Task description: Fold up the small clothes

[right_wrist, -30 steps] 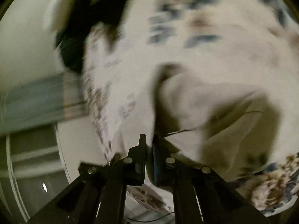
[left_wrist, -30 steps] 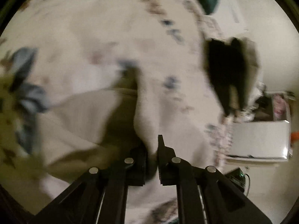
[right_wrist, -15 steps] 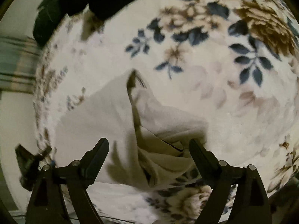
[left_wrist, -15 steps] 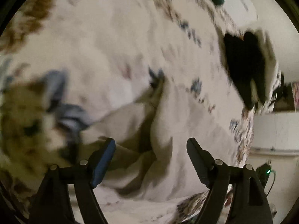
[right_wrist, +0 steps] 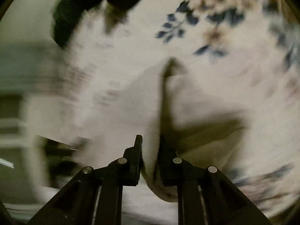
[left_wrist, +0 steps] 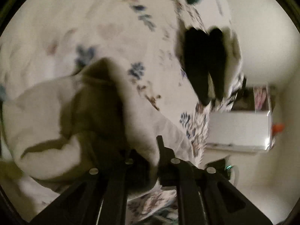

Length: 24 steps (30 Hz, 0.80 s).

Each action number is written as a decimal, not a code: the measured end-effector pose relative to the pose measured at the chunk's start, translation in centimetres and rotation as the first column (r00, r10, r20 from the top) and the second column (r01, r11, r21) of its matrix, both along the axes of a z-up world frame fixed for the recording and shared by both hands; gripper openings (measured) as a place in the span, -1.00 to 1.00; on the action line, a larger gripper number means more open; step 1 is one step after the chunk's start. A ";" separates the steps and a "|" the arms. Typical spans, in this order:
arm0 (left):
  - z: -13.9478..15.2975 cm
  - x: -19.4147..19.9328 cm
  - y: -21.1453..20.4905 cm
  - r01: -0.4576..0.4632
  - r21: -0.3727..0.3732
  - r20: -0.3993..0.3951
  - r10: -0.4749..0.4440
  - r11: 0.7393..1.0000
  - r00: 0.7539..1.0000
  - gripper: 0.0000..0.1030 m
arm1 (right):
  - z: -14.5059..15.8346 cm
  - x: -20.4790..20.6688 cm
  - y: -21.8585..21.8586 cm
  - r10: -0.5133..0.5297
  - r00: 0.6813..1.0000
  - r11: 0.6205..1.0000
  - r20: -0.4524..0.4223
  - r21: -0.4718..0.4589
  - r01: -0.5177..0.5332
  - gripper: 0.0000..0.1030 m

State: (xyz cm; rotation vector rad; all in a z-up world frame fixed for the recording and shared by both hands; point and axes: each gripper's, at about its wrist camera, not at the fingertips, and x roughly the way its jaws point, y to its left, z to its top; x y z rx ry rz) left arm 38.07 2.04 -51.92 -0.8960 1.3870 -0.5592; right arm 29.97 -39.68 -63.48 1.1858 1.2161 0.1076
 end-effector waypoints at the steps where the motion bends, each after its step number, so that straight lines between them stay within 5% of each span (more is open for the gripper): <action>1: -1.0 0.0 0.7 -0.025 0.018 -0.028 0.026 1.000 0.999 -0.87 | -1.0 -0.5 -0.7 -0.066 0.998 0.989 0.010 0.135 0.064 -0.69; 2: -2.1 0.0 1.4 -0.051 0.067 -0.055 0.055 0.996 0.997 -0.87 | -2.8 -1.1 -1.5 -0.140 0.990 0.941 -0.004 0.311 0.135 -0.70; 3: -3.3 -0.1 2.7 -0.092 0.075 -0.089 0.099 0.993 0.991 -0.86 | -4.3 -1.6 -2.1 -0.198 0.979 0.901 -0.039 0.385 0.198 -0.71; 5: -4.3 -0.3 4.3 -0.152 0.027 -0.141 0.154 0.988 0.978 -0.83 | -6.3 -2.8 -3.7 -0.239 0.959 0.928 -0.154 0.254 0.272 -0.63; 7: -3.0 -0.4 4.8 -0.157 0.021 -0.133 0.159 0.987 0.978 -0.69 | -6.4 -3.1 -4.2 -0.224 0.957 0.941 -0.182 0.214 0.261 -0.49; 9: -0.7 -0.4 5.0 -0.130 0.061 -0.088 0.135 0.990 0.987 -0.05 | -3.5 -3.0 -4.2 -0.171 0.977 0.979 -0.131 0.092 0.184 0.13; 10: 0.5 -0.4 5.0 -0.121 0.080 -0.056 0.126 0.989 0.990 0.35 | -2.1 -2.8 -4.1 -0.153 0.983 0.987 -0.103 0.034 0.157 0.29; 12: 2.7 -0.3 4.7 -0.091 0.186 0.012 0.091 0.978 0.996 0.46 | 1.1 -2.6 -3.6 -0.090 0.994 0.986 -0.067 -0.146 0.080 0.54; 15: 3.5 0.3 4.0 -0.033 0.359 0.071 0.008 0.933 0.997 0.48 | 3.0 -1.7 -2.9 0.003 0.995 0.927 -0.103 -0.372 -0.042 0.81; 18: 1.5 0.1 4.6 0.007 0.404 0.035 -0.024 0.915 0.999 0.49 | 1.3 -0.5 -1.6 0.070 0.980 0.881 -0.187 -0.449 -0.148 0.83; 22: 0.1 0.2 3.9 0.053 0.430 0.015 -0.066 0.901 0.998 0.49 | -1.4 1.5 0.7 0.161 0.952 0.869 -0.259 -0.420 -0.261 0.86; 23: -0.1 0.1 3.8 0.059 0.435 0.013 -0.071 0.899 0.997 0.49 | -1.6 1.6 1.2 0.169 0.952 0.880 -0.255 -0.396 -0.262 0.72; 24: -0.1 0.1 3.6 0.060 0.431 0.015 -0.074 0.900 0.997 0.49 | -1.5 1.7 1.6 0.177 0.956 0.882 -0.234 -0.393 -0.259 0.21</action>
